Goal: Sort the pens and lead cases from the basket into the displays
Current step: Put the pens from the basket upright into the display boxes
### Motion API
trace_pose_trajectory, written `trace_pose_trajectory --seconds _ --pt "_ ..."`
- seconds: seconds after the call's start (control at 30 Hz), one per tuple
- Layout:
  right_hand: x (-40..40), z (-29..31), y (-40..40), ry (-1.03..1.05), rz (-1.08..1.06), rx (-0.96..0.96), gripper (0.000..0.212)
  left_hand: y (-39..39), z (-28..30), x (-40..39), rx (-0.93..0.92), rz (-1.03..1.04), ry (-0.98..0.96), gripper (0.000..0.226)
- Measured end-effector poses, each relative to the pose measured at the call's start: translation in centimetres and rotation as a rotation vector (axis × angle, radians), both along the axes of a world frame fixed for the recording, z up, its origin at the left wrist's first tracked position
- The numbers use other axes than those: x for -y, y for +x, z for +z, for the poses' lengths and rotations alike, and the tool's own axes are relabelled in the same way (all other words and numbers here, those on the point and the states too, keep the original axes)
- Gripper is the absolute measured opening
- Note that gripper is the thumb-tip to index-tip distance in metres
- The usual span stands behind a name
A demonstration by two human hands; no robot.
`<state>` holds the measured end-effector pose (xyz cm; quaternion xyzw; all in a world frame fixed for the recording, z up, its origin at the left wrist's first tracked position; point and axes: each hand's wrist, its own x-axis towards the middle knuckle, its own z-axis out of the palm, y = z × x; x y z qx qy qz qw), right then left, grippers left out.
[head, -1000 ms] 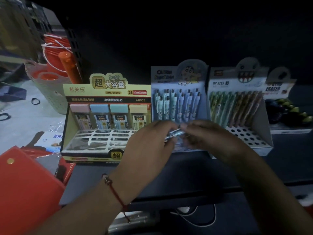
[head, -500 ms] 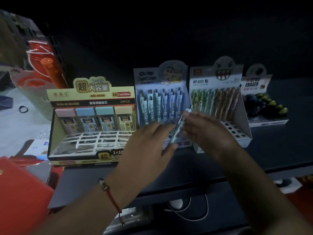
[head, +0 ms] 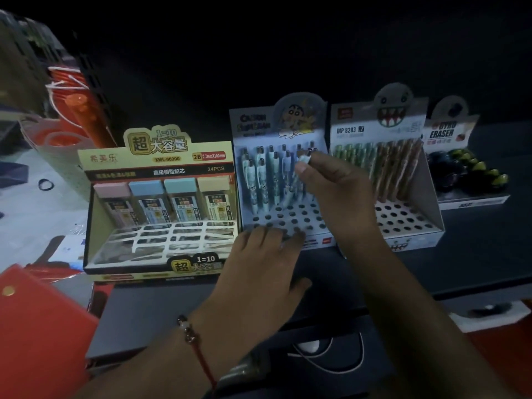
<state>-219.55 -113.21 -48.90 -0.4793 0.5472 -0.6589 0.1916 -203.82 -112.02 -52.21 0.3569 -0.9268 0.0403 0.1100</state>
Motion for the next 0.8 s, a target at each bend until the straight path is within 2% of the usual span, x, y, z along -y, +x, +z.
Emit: trace_pose_trajectory --seconds 0.07,0.13,0.3,0.4,0.53,0.67,0.8 --pt "0.6 -0.4 0.2 0.021 -0.006 -0.046 0.014 -0.1 -0.1 0.1 -0.019 -0.002 0.006 0.069" --pt "1.0 -0.7 0.3 0.046 0.011 -0.036 0.008 -0.1 -0.1 0.2 -0.034 -0.006 0.013 0.068" --pt "2.6 -2.0 0.3 0.093 -0.02 -0.086 0.02 -0.3 -0.2 0.2 -0.063 0.002 0.03 0.065" --pt "3.5 -2.1 0.2 0.121 -0.081 -0.078 0.013 -0.3 -0.4 0.2 -0.076 0.004 0.031 0.064" --pt "4.1 -2.1 0.4 0.147 -0.108 -0.101 0.017 -0.4 -0.4 0.2 -0.087 0.0 0.035 0.067" --pt "4.5 -2.6 1.0 0.208 -0.122 -0.224 0.019 -0.4 -0.4 0.2 -0.088 -0.003 0.036 0.064" --pt "4.6 -2.6 1.0 0.228 -0.154 -0.256 0.017 -0.4 -0.4 0.2 -0.087 0.001 0.039 0.062"
